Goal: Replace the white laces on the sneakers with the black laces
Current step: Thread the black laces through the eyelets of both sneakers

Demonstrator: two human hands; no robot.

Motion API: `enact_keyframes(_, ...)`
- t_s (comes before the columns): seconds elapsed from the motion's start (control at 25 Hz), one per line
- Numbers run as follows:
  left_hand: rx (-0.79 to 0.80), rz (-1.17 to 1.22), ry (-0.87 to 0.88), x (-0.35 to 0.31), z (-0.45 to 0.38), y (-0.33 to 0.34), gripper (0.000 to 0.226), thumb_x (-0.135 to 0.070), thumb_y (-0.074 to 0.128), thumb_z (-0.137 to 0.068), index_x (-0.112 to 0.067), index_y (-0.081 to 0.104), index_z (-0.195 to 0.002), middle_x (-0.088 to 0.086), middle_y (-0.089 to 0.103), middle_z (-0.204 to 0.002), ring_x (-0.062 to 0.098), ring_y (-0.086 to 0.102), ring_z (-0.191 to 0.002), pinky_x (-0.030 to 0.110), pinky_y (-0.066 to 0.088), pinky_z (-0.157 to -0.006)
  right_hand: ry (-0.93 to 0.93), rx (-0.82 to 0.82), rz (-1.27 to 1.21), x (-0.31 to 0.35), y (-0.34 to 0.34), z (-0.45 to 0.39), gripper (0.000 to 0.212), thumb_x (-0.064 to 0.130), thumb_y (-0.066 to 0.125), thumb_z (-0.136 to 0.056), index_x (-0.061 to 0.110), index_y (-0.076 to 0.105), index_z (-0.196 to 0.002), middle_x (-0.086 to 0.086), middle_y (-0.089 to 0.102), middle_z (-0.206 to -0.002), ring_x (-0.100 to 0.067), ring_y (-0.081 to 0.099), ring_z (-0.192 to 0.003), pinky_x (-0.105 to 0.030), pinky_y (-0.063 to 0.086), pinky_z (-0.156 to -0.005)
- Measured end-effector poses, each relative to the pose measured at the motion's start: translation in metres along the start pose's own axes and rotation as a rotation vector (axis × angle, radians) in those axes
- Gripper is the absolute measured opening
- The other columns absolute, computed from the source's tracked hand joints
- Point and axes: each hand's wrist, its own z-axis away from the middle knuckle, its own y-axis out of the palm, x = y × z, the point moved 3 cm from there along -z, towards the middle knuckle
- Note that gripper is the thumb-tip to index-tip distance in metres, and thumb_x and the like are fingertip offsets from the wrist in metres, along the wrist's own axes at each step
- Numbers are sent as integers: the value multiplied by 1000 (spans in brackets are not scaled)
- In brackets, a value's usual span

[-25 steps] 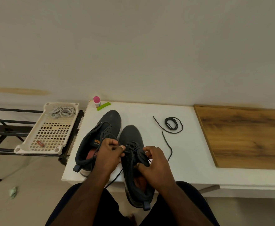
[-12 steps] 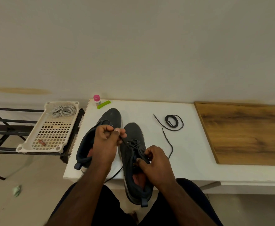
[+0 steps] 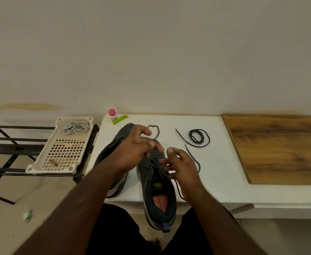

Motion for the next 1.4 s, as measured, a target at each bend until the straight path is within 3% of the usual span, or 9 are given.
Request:
enact_keyframes(0.12, 276, -154, -50, 9, 10, 10, 18, -7, 49, -100, -16, 39, -113, 5, 76, -99, 13, 66, -94, 33, 48, -82, 164, 173, -373, 25, 14, -8, 32, 36, 58, -99, 10, 60, -118, -9, 71, -85, -22, 63, -71, -34, 51, -62)
enact_keyframes(0.32, 308, -332, -184, 27, 20, -13, 29, -17, 57, -98, -28, 42, -120, -2, 76, -96, 0, 64, -78, 28, 48, -77, 36, -19, -633, 49, -7, -27, 27, 9, 55, -100, 16, 59, -125, -8, 76, -98, -20, 69, -80, -32, 54, -73)
enact_keyframes(0.48, -32, -408, -214, 45, 19, -29, 10, -25, 55, -99, -29, 59, -108, -2, 73, -83, -6, 63, -68, 23, 45, -70, -22, -37, -227, 42, -17, -28, 30, 15, 58, -99, 23, 61, -128, -4, 71, -114, -20, 66, -98, -36, 57, -82)
enact_keyframes(0.68, -534, -139, -273, 64, 12, -21, 18, -16, 57, -96, -23, 54, -112, 0, 69, -93, 16, 68, -72, 29, 50, -63, -96, 7, 242, 22, -15, -35, 53, 12, 54, -99, 34, 43, -146, 6, 62, -115, -17, 66, -95, -33, 59, -78)
enact_keyframes(0.84, -657, -34, -250, 80, 7, -3, 27, -14, 57, -95, -29, 52, -116, -4, 65, -105, 16, 67, -90, 43, 56, -89, -104, -94, 259, -3, -22, -36, 45, 15, 54, -101, 34, 47, -141, 8, 65, -110, -15, 70, -88, -32, 60, -76)
enact_keyframes(1.04, -590, -487, -163, 77, 5, 0, 36, -17, 67, -90, -22, 58, -125, 1, 42, -135, 6, 51, -91, 21, 37, -87, -115, -24, 424, -26, -26, -38, 17, 16, 66, -91, 31, 69, -99, 8, 71, -84, -7, 68, -79, -35, 58, -81)
enact_keyframes(1.16, -589, -565, -78, 74, 5, -4, 27, -18, 69, -89, -24, 63, -115, -1, 36, -133, 3, 41, -97, 21, 35, -91, -82, 95, 458, -31, -27, -37, 18, 12, 69, -88, 28, 72, -95, 4, 72, -82, -9, 69, -81, -34, 59, -83)
enact_keyframes(1.28, -302, -675, 4, 77, -9, 9, 21, -20, 63, -93, -29, 70, -110, -10, 50, -118, 2, 47, -101, 21, 36, -94, -89, 171, 499, -32, -25, -39, 21, 12, 72, -85, 30, 69, -96, 2, 71, -82, -11, 68, -80, -32, 59, -80)
enact_keyframes(1.4, -82, -709, -4, 85, -21, 25, 28, -12, 56, -97, -24, 70, -118, -7, 58, -119, 7, 50, -113, 21, 35, -101, -142, 159, 567, -32, -23, -42, 24, 12, 68, -89, 36, 64, -93, 7, 69, -80, -1, 64, -77, -14, 50, -69)
